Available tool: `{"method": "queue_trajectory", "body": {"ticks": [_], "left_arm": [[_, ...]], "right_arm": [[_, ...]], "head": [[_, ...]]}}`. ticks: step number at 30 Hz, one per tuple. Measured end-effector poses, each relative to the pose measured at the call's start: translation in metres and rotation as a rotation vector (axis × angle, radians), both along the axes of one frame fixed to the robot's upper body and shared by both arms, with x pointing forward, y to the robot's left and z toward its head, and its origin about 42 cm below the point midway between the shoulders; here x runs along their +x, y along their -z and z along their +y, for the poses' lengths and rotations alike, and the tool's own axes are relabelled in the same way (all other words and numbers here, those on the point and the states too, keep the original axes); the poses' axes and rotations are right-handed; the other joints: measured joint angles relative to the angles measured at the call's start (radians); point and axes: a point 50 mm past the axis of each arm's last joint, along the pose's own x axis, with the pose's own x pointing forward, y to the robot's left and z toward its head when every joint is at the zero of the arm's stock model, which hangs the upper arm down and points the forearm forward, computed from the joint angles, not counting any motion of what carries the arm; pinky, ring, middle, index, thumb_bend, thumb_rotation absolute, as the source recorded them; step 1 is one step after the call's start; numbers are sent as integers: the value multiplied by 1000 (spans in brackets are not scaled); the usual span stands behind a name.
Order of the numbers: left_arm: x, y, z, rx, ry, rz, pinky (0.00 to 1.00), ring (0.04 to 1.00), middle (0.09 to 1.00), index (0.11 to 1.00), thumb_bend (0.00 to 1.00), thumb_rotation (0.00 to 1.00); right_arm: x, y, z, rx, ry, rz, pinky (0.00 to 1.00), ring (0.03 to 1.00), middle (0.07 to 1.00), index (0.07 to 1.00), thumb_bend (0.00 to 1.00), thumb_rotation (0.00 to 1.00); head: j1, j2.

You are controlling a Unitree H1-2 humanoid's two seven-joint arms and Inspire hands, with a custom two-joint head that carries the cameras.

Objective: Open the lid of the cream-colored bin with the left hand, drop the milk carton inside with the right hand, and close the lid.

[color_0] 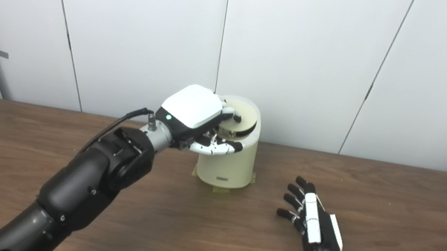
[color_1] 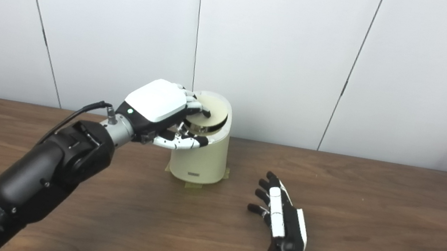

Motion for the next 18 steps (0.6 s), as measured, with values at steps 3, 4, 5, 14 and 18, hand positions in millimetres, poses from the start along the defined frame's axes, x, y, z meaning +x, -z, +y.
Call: {"method": "queue_trajectory", "body": {"ticks": [3, 4, 5, 14, 18], "left_arm": [[-3, 6, 2, 19, -19, 33, 938, 916, 866, 855, 483, 875], [-3, 9, 3, 21, -26, 45, 937, 916, 869, 858, 484, 870], [-4, 10, 4, 20, -30, 49, 937, 915, 871, 860, 485, 864], [-11, 15, 3, 48, -40, 55, 958, 923, 879, 865, 493, 847], [-12, 17, 1, 75, -42, 41, 969, 932, 880, 862, 492, 887]], "right_arm": [[0, 0, -1, -7, -4, -2, 671, 838, 849, 892, 498, 923], [0, 0, -1, -7, -5, -2, 672, 839, 848, 892, 501, 921], [0, 0, -1, -8, -5, -2, 671, 841, 848, 892, 504, 920], [-4, 0, -2, -10, -11, -1, 675, 841, 849, 895, 511, 915], [-6, 0, -2, -9, -9, 1, 669, 839, 850, 895, 507, 918]], "head": [[0, 0], [0, 0], [-3, 5], [-5, 14], [-6, 20]]}}
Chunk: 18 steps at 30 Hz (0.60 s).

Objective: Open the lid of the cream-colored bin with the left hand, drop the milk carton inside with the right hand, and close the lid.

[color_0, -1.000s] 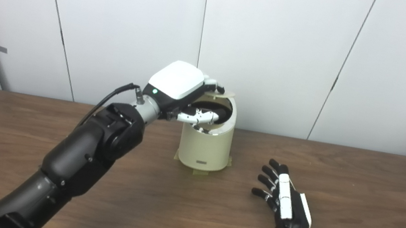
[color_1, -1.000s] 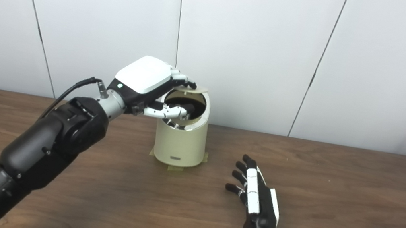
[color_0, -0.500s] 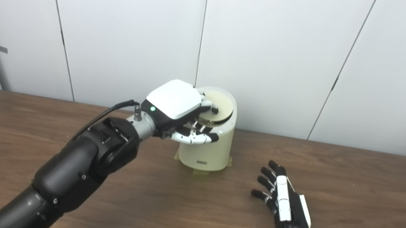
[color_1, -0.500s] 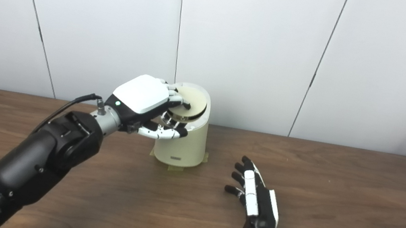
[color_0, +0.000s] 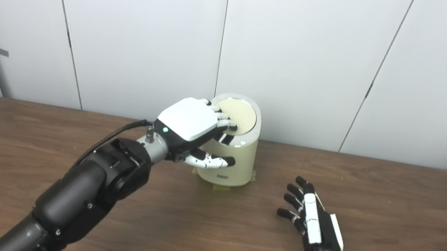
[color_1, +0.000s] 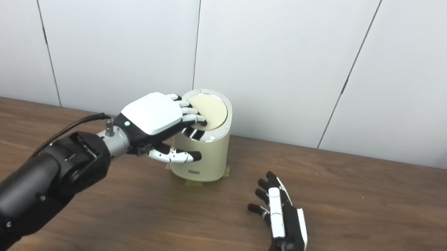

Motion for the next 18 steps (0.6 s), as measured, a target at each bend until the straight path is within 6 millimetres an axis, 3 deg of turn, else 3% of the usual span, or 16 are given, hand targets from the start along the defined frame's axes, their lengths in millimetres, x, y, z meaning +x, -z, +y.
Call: {"method": "queue_trajectory", "body": {"ticks": [8, 18], "left_arm": [[-2, 4, -4, 90, 5, -28, 989, 953, 895, 873, 529, 994], [-4, 1, -6, 114, 14, -35, 987, 943, 883, 863, 528, 1000]], "right_arm": [[-2, 1, -1, 3, 1, 2, 666, 833, 844, 891, 522, 913], [-3, 0, 0, 5, 4, 4, 665, 826, 835, 889, 527, 916]], "head": [[-3, 9], [-3, 15]]}}
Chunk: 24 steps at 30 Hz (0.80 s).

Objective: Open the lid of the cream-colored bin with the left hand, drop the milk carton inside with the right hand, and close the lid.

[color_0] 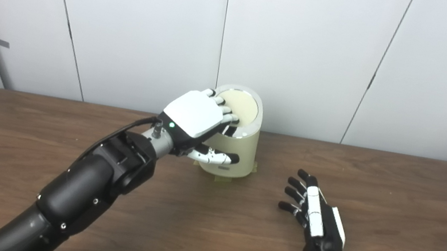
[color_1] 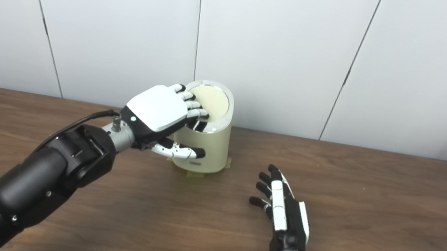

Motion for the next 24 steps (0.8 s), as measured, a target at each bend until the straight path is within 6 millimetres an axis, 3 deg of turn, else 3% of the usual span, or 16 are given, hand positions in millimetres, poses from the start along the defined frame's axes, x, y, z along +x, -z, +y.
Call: {"method": "queue_trajectory", "body": {"ticks": [15, 20, 24], "left_arm": [[-14, 3, 14, -136, -7, -44, 940, 926, 897, 890, 469, 884], [-17, -13, 22, -277, -26, -161, 930, 934, 900, 900, 448, 860], [-27, -9, 30, -396, -52, -174, 926, 937, 916, 920, 403, 867]], "right_arm": [[0, 0, 0, 10, 5, -3, 656, 817, 836, 884, 513, 913], [-1, 0, 0, 16, 8, -7, 651, 813, 835, 879, 497, 906], [-2, 1, -2, 43, 10, -9, 658, 822, 840, 882, 512, 889]], "head": [[5, -5], [3, -8], [3, -8]]}}
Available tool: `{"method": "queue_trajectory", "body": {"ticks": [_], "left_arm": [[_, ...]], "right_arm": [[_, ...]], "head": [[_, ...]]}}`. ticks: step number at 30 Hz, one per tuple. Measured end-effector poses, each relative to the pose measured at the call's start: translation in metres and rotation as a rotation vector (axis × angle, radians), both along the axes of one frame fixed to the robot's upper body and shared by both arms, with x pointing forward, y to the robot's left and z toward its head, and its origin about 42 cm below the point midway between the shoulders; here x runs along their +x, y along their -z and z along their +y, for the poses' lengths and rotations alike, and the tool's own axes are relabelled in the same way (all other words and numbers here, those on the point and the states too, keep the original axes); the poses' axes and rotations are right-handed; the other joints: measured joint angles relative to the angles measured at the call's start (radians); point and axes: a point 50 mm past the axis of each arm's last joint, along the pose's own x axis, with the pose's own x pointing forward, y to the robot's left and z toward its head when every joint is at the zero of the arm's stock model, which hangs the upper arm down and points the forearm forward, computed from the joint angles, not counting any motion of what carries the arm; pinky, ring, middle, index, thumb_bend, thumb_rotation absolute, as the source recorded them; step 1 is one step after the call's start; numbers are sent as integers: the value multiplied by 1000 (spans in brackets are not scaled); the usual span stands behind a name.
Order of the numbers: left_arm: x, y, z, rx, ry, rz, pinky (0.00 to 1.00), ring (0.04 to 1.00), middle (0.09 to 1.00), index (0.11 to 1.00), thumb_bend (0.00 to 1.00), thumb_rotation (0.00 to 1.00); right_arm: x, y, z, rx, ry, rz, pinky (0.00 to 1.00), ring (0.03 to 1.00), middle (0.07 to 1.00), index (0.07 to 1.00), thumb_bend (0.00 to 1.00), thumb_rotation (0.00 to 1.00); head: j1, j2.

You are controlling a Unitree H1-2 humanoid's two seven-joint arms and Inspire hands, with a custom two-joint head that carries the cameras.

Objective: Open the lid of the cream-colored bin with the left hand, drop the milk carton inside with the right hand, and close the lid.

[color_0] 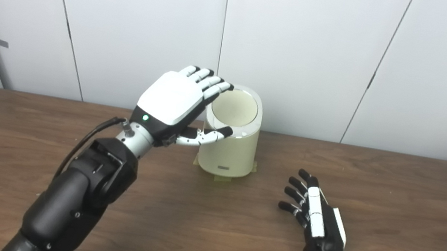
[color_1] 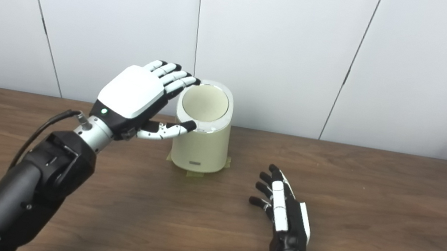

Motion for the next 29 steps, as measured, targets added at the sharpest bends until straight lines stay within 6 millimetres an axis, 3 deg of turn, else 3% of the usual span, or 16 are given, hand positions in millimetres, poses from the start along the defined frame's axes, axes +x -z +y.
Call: {"method": "queue_trajectory", "body": {"ticks": [8, 12, 15, 17, 20, 25, 29], "left_arm": [[-28, 26, 29, -234, -66, 114, 854, 906, 904, 904, 384, 818], [-45, 42, 40, -400, -95, 206, 839, 912, 922, 916, 388, 864], [-58, 58, 44, -524, -120, 293, 810, 917, 931, 920, 368, 839], [-66, 67, 46, -627, -127, 354, 826, 923, 940, 931, 350, 837], [-75, 81, 50, -787, -148, 441, 886, 946, 963, 956, 364, 943], [-91, 102, 57, -1004, -195, 531, 967, 966, 953, 958, 367, 997], [-103, 115, 65, -1135, -198, 566, 953, 966, 961, 966, 386, 1000]], "right_arm": [[0, 0, -5, 37, 0, -3, 674, 832, 852, 899, 519, 865], [0, 0, -7, 65, -7, -9, 720, 854, 864, 907, 549, 842], [0, 0, -10, 63, -3, -18, 716, 866, 870, 905, 546, 847], [-1, 0, -13, 41, -1, -34, 727, 870, 873, 906, 547, 861], [-1, -1, -18, 14, 2, -53, 763, 871, 874, 896, 548, 870], [-10, -7, -20, -6, 18, -78, 791, 881, 888, 891, 527, 872], [-16, -11, -25, -85, 7, -90, 797, 899, 907, 910, 511, 963]], "head": [[2, 0], [0, 2], [-2, 2], [-5, 3], [-5, 8], [-5, 11], [-3, 20]]}}
